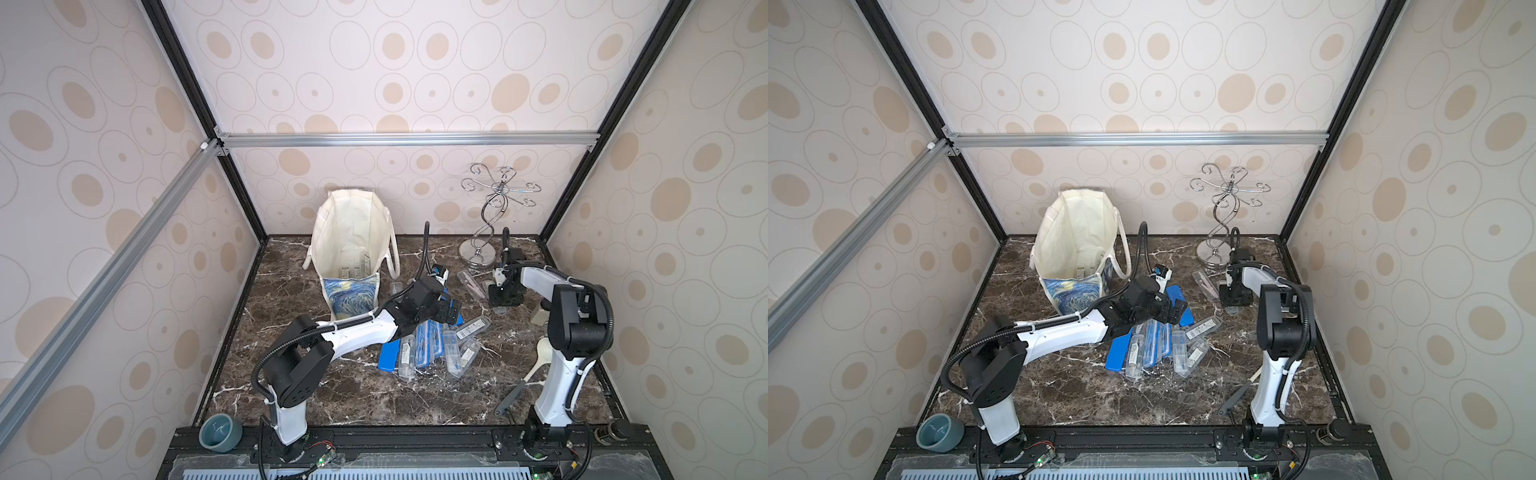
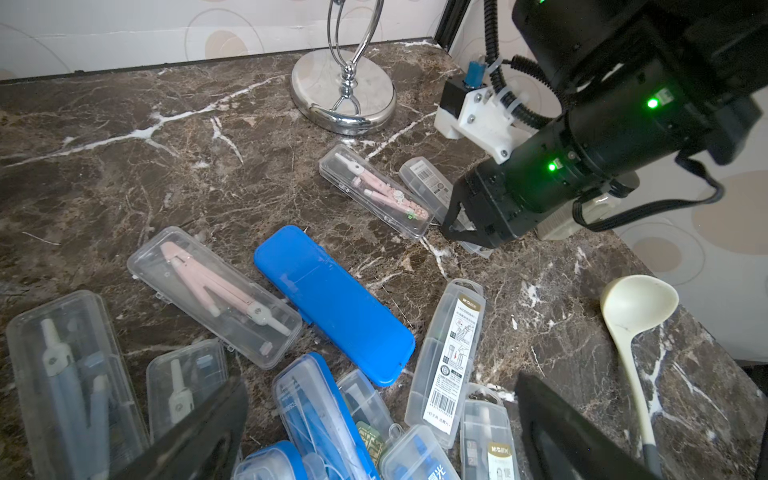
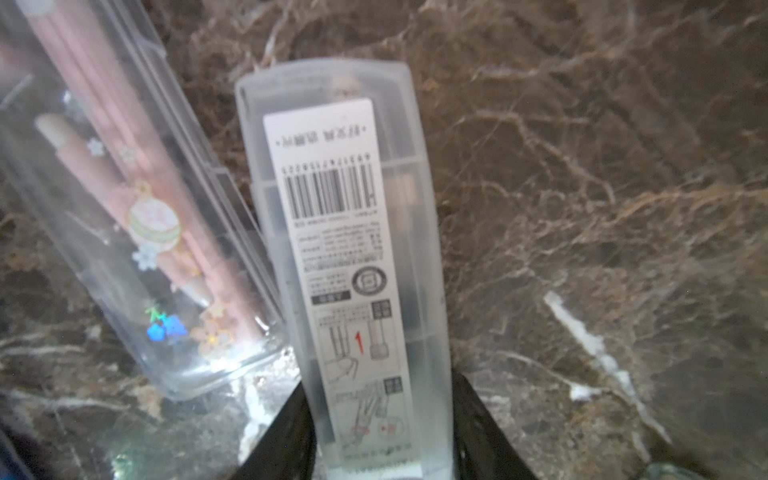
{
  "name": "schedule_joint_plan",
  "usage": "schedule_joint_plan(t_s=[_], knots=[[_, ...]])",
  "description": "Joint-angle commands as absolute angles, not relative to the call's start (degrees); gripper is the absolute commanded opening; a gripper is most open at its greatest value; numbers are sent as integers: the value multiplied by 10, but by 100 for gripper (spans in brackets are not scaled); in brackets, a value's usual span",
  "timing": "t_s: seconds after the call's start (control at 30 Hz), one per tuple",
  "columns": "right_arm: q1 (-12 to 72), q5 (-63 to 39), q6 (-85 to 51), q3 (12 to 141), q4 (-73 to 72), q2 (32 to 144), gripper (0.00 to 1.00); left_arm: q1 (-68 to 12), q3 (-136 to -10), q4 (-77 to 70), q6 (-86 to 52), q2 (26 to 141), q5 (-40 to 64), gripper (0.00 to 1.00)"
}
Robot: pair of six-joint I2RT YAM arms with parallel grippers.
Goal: Put the compass set into the canvas bag
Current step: Pick up the compass set at the center of the board.
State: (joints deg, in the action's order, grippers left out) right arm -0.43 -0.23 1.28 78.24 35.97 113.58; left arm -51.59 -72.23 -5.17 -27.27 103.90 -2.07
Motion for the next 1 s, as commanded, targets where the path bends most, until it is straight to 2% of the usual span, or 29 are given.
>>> schedule_joint_plan(t_s=[0.0, 0.27, 0.53, 0.73, 0.97], knots=[[-5, -20, 5, 760, 368, 1099, 36, -517, -723, -56, -284, 1033, -29, 100], [-4, -61, -13, 717, 353, 1015, 36, -514, -730, -60, -289, 1039, -18, 100], [-3, -213, -23, 654, 313, 915, 36, -499, -748, -102, -323, 1049, 32, 100], [7, -304, -31, 605, 272, 851, 36, -496, -813, -78, -324, 1075, 35, 100], [40, -334, -25, 595, 271, 804, 36, -494, -869, -72, -325, 1104, 34, 99]])
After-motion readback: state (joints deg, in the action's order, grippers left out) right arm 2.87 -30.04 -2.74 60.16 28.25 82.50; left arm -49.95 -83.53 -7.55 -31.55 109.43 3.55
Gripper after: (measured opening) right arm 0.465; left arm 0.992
